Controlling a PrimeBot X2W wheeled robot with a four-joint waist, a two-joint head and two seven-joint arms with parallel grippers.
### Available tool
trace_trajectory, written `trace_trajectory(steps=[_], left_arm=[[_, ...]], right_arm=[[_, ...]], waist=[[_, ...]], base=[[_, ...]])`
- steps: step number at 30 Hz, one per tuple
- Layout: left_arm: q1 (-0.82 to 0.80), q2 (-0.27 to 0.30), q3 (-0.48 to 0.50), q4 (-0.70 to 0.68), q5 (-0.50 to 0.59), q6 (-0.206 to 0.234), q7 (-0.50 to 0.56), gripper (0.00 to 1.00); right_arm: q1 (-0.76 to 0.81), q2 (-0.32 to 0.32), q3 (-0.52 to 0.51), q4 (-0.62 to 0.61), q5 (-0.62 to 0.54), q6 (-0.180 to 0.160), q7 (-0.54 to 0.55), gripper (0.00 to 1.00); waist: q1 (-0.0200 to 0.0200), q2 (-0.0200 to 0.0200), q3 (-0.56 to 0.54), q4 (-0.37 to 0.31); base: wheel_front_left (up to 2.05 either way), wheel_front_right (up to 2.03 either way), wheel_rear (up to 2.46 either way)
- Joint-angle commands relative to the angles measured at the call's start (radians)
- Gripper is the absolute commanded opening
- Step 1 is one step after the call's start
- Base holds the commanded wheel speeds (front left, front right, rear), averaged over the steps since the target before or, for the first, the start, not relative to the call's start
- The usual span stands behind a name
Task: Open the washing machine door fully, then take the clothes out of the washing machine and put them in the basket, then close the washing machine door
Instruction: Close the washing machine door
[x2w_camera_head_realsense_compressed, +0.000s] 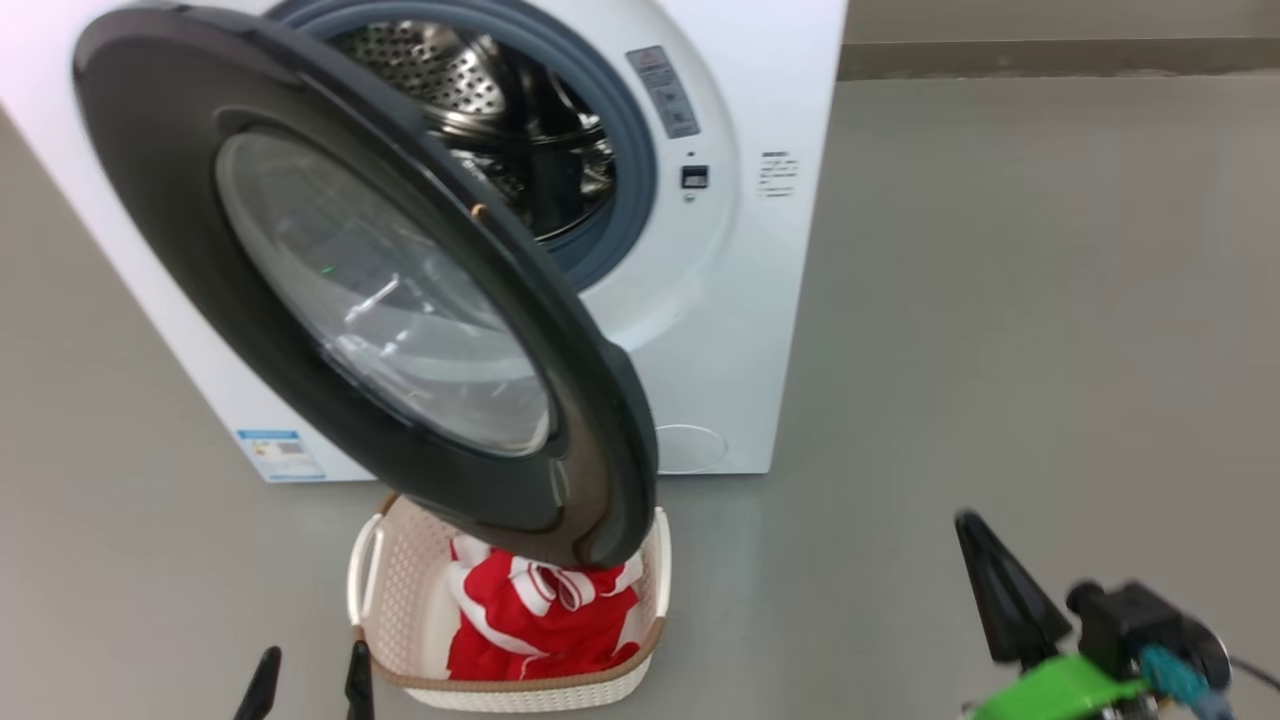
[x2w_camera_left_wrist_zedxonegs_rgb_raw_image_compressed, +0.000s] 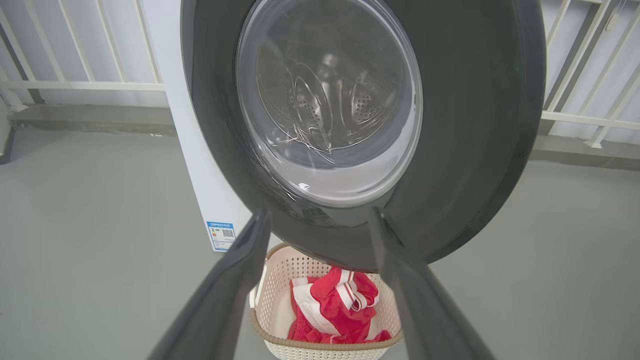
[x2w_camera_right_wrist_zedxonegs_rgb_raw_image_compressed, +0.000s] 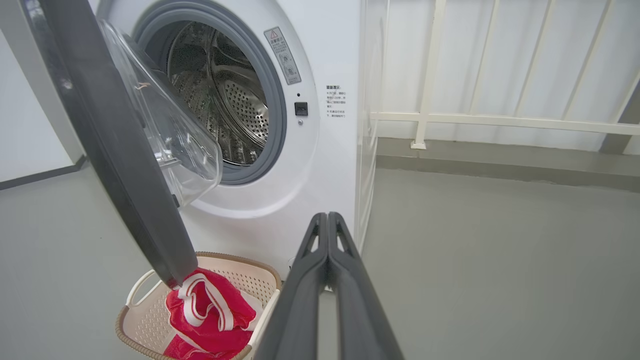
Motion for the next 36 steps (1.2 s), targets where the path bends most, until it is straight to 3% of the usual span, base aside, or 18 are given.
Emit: trace_trajectory(steps=[1,17,27,36], left_arm=[[-0.049,0.001,0.024,-0.026,-0.002,0.004,-0.005,1.0],[-0.116,-0.021,-0.032,0.012,-0.002,-0.004,-0.021,1.0],[-0.132,-0.015,-0.034,0.012,-0.006,0.0,-0.031,1.0],[-0.142,-0.009,-0.04,0.014,0.0,0.007,-0.03,1.0]], right_arm=[[-0.073,-0.012,0.033,-0.014,0.004,0.003,-0.004,0.0],[-0.391,-0.012,0.054,0.102,0.002,0.003,-0.035,0.0],[-0.518,-0.012,0.161,-0.143,0.026,0.003,-0.023,0.0],[-0.475,-0.012,0.333,-0.265,0.092,0.003,0.063,0.0]], waist=[[0.0,0.0,0.012,0.026],[0.0,0.0,0.038,0.182],[0.0,0.0,0.037,0.198],[0.0,0.0,0.034,0.213]], base=[[0.0,0.0,0.0],[0.0,0.0,0.0],[0.0,0.0,0.0],[0.0,0.0,0.0]])
